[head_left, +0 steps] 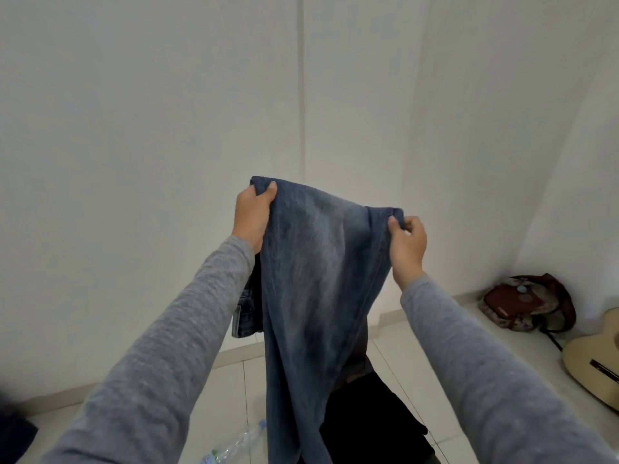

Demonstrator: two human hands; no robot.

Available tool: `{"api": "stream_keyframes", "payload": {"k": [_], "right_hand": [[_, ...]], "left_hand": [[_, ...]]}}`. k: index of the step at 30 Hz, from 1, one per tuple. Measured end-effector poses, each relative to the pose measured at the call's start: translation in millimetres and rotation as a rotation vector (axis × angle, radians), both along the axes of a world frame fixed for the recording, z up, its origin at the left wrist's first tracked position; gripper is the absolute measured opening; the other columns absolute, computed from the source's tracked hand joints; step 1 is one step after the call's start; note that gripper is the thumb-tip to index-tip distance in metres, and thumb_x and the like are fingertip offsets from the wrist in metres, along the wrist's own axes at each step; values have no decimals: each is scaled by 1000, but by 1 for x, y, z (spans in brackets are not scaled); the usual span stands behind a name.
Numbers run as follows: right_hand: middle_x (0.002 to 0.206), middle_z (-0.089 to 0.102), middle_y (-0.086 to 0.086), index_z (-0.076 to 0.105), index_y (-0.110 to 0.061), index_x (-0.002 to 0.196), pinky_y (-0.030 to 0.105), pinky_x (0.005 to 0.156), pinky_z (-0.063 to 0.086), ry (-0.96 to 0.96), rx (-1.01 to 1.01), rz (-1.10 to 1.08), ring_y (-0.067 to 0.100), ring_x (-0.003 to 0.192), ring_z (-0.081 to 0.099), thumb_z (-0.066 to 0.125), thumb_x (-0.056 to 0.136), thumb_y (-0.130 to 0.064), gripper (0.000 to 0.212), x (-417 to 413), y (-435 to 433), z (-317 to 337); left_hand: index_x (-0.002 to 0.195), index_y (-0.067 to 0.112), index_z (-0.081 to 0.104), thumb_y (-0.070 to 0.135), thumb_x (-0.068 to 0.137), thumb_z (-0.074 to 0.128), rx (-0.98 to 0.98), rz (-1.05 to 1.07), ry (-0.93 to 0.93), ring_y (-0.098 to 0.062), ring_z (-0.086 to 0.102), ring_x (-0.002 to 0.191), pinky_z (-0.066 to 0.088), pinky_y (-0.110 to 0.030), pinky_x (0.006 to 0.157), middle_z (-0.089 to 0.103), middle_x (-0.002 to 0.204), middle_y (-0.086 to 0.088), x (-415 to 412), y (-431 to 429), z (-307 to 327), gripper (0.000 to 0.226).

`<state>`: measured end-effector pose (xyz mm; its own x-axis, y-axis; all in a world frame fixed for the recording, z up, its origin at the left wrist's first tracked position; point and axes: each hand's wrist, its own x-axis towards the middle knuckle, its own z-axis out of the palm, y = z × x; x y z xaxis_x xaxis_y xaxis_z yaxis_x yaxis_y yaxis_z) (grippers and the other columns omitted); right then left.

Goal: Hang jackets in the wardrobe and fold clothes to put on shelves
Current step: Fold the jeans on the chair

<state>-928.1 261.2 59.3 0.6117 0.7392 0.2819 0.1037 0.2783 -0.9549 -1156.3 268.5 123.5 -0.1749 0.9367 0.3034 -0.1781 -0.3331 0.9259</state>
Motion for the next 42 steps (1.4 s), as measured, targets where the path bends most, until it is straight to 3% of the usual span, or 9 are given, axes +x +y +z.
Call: {"api": "stream_keyframes", "payload": {"k": [6,9,11,21,27,30,33,36,42], "right_hand": [[98,51,2,42,-21,88,26,74,43,24,74,-52,14,84,49,53,91,-45,27,7,-4,34],[95,63,-2,55,-11,102,26,65,47,87,-195,179,12,83,60,70,68,-65,65,5,-17,25],[97,70,3,63,-9,105,33,73,54,97,-379,403,20,90,66,74,71,-53,57,8,-23,14],[100,67,11,66,-5,95,37,87,51,317,-103,454,24,90,64,61,91,-32,28,-9,-10,38],[78,64,7,63,-6,78,36,83,52,366,-96,388,21,73,62,58,93,-27,26,-22,-8,45],[87,66,13,64,-2,85,38,84,53,364,-80,360,25,79,64,58,93,-23,23,-6,-14,53],[96,67,17,65,3,94,39,86,54,387,18,329,28,89,63,57,92,-14,19,21,-19,66],[102,64,14,60,-2,106,38,84,53,375,147,367,25,90,62,51,94,-11,16,38,-26,68],[104,59,3,49,-18,100,32,76,54,-1,-48,203,18,92,60,53,95,-18,6,53,-27,46]], "left_hand": [[80,9,62,13,94,54,-28,37,-143,-17,60,82,52,-31,79,62,87,-6,-8,2,13,16],[77,8,58,9,92,56,-73,43,-335,-17,59,77,53,-30,75,60,83,-5,-6,4,16,15],[80,8,56,8,92,57,-93,22,-397,-17,60,75,53,-30,74,60,81,-5,-8,7,11,11],[122,16,54,12,85,66,-219,-209,45,-21,65,97,56,-38,75,68,108,-4,-59,12,-25,39],[104,-3,65,9,86,63,-662,-243,200,-21,65,78,56,-25,55,69,102,-14,-52,14,-80,22],[83,2,64,9,90,58,-591,-275,45,-17,63,70,53,-20,51,69,81,-9,-29,16,-74,12],[98,7,64,22,90,61,-325,-347,-203,-15,64,87,52,-26,78,70,89,-3,-9,20,-63,17],[117,12,60,32,87,64,-275,-431,-16,-14,64,102,52,-31,87,67,114,-2,13,15,-66,37],[111,-3,64,25,76,77,-311,-131,237,-23,64,98,50,-29,81,67,109,-12,30,32,-68,47]]}}
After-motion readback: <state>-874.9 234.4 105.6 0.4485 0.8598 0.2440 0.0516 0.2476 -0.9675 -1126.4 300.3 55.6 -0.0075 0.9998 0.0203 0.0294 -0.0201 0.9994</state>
